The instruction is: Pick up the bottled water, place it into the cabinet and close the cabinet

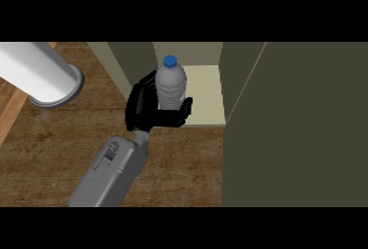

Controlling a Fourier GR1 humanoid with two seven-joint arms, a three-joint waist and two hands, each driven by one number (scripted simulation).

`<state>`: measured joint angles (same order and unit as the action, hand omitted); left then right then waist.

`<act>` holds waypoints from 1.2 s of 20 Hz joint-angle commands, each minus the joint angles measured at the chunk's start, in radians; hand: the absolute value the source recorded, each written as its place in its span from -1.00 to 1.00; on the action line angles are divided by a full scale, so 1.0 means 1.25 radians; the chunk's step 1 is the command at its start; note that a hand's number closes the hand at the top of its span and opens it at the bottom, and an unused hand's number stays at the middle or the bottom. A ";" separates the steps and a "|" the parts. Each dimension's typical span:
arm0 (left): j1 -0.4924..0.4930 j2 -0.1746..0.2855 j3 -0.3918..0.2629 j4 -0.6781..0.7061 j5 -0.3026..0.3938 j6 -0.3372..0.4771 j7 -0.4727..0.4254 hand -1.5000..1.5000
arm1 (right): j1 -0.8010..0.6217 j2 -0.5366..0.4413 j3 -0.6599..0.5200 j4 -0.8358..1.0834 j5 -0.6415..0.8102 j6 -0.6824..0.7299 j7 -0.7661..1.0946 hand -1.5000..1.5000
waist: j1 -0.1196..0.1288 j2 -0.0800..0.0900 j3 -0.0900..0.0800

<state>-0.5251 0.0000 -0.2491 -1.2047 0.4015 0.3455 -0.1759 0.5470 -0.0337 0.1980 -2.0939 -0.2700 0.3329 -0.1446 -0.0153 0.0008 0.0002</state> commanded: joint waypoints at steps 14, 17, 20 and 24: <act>-0.405 0.000 0.070 0.522 -0.004 0.119 -0.110 1.00 | 0.029 -0.016 0.011 -0.004 -0.003 0.018 -0.021 -1.00 | -0.020 0.006 0.000; -0.407 0.000 0.059 0.569 -0.028 0.139 -0.129 1.00 | -0.025 -0.004 0.005 0.000 -0.023 -0.015 0.033 -1.00 | -0.011 0.006 0.000; -0.475 0.000 0.064 0.663 -0.041 0.167 -0.139 1.00 | 0.011 -0.028 0.003 -0.005 -0.024 0.025 -0.005 -1.00 | -0.029 0.010 0.000; -0.494 0.000 0.100 0.742 -0.050 0.166 -0.191 1.00 | -0.033 -0.005 0.012 0.048 0.000 0.011 -0.019 -1.00 | -0.028 0.014 0.000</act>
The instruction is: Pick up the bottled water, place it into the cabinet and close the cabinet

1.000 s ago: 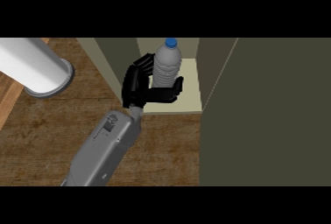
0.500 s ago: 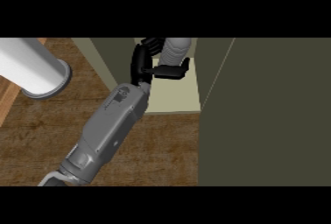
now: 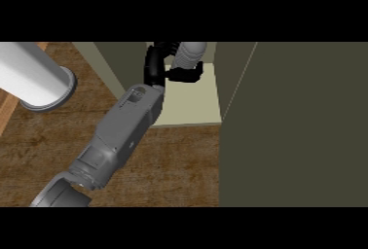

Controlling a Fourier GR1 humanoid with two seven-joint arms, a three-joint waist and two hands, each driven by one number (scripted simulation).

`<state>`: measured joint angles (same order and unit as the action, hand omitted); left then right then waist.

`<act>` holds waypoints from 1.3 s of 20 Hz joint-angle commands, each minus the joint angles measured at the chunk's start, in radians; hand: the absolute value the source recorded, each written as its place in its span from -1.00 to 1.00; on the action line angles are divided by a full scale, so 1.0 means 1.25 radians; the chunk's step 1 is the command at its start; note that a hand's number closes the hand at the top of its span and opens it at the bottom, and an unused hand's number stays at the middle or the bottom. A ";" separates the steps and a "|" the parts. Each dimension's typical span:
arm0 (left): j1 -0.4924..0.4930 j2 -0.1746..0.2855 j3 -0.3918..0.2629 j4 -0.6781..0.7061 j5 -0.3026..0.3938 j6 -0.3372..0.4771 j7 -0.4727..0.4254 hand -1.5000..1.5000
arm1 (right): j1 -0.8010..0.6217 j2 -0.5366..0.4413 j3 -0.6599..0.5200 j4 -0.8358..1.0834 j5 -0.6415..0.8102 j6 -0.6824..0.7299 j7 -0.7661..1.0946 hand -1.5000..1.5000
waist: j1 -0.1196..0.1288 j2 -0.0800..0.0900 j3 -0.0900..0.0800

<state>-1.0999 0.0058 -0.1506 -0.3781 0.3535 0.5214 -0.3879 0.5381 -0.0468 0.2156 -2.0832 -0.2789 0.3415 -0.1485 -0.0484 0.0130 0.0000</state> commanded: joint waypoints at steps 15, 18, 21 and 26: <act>-0.025 0.058 0.015 0.227 -0.082 0.158 -0.104 -1.00 | 0.021 -0.001 0.037 -0.027 0.006 0.008 0.002 -1.00 | -0.024 0.012 -0.001; -0.047 0.046 0.010 0.248 -0.090 0.153 -0.073 -1.00 | 0.037 -0.004 0.036 0.020 0.020 0.031 -0.046 -1.00 | -0.023 0.010 0.000; -0.036 0.064 0.012 0.252 -0.091 0.128 -0.084 -1.00 | -0.039 -0.015 -0.020 0.016 -0.031 0.015 0.002 -1.00 | -0.012 0.013 -0.001; -0.020 0.076 0.025 0.260 -0.085 0.140 -0.093 -1.00 | -0.015 0.001 0.026 0.014 0.017 0.006 -0.010 -1.00 | -0.020 0.015 -0.001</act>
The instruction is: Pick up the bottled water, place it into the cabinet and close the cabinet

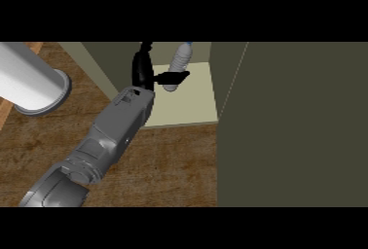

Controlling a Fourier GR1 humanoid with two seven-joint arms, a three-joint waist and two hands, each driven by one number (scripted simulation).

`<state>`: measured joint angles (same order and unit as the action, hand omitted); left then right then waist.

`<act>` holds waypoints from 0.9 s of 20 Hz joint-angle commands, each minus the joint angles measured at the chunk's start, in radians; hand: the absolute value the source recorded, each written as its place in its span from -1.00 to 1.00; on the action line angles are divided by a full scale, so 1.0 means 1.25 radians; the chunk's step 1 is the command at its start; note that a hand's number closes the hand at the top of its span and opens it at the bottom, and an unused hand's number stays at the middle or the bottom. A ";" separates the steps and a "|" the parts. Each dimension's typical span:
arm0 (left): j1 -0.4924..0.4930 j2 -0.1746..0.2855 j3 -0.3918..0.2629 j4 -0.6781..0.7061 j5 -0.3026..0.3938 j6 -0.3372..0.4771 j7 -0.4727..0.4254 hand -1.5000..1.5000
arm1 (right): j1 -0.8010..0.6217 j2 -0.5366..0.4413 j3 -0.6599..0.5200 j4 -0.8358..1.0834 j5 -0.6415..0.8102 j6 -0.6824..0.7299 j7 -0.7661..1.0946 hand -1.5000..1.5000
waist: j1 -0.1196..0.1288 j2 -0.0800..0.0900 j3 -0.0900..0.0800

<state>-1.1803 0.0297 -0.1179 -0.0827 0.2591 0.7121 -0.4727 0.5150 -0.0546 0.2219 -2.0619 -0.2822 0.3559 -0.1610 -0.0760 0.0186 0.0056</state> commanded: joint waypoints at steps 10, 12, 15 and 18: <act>0.070 0.074 0.063 -0.062 0.040 -0.147 -0.136 -1.00 | 0.012 0.012 0.030 -0.020 0.025 -0.017 0.002 -1.00 | 0.020 0.003 -0.006; 0.092 0.051 0.085 -0.094 0.063 -0.201 -0.170 -1.00 | 0.010 -0.002 0.005 -0.012 0.022 -0.003 -0.022 -1.00 | 0.030 -0.003 -0.005; 0.113 0.024 0.093 -0.114 0.069 -0.246 -0.205 -1.00 | 0.022 0.024 0.043 -0.017 0.059 -0.033 -0.018 -1.00 | 0.037 -0.006 -0.005; 0.118 0.037 0.091 -0.162 0.071 -0.299 -0.192 -1.00 | 0.006 -0.011 -0.032 -0.008 0.000 -0.011 -0.022 -1.00 | 0.055 -0.013 -0.005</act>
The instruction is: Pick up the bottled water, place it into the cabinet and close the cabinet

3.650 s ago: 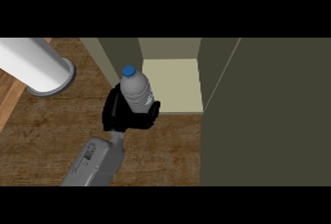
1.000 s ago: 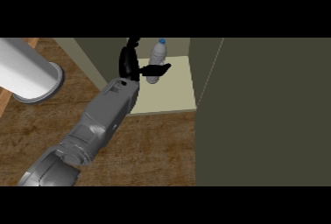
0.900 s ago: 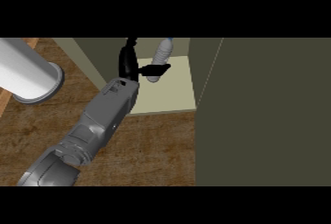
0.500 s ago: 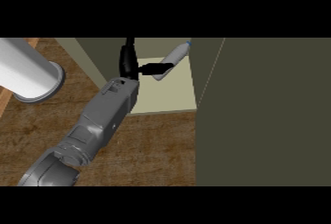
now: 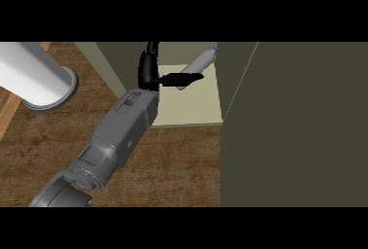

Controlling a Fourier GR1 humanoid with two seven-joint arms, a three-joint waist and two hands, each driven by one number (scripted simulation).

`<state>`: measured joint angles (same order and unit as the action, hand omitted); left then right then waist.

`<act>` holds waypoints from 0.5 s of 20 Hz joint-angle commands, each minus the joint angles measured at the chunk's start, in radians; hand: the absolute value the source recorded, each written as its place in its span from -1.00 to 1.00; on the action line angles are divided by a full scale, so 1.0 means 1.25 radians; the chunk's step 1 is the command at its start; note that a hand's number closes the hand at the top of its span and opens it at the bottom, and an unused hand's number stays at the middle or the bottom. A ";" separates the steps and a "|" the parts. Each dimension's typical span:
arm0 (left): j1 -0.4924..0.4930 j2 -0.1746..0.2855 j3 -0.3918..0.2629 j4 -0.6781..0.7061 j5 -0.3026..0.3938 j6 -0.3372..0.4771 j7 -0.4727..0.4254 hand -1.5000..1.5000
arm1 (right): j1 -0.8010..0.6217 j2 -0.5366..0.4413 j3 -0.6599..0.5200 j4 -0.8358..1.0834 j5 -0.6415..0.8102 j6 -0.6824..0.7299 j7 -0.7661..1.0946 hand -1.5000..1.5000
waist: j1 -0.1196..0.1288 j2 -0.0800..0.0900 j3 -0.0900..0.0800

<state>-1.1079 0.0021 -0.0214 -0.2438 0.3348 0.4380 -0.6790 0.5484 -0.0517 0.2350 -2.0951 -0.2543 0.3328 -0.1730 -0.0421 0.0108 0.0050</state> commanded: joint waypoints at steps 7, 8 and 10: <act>0.154 0.033 -0.021 -0.123 0.024 -0.126 -0.049 -1.00 | -0.005 0.007 0.002 -0.034 -0.003 -0.037 0.044 -1.00 | 0.054 -0.015 -0.004; 0.142 0.034 -0.028 -0.150 0.030 -0.119 -0.023 -1.00 | 0.044 0.001 0.009 -0.055 0.006 -0.028 0.018 -1.00 | 0.046 -0.017 -0.004; 0.161 0.035 -0.041 -0.190 0.046 -0.125 -0.003 -1.00 | 0.025 0.017 0.022 -0.036 0.018 -0.040 0.021 -1.00 | 0.062 -0.022 -0.004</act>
<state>-1.0275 -0.0033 -0.1144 -0.3952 0.3559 0.3307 -0.6889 0.5762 -0.0492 0.2418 -2.1373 -0.2516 0.3030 -0.1481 -0.0161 0.0051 0.0056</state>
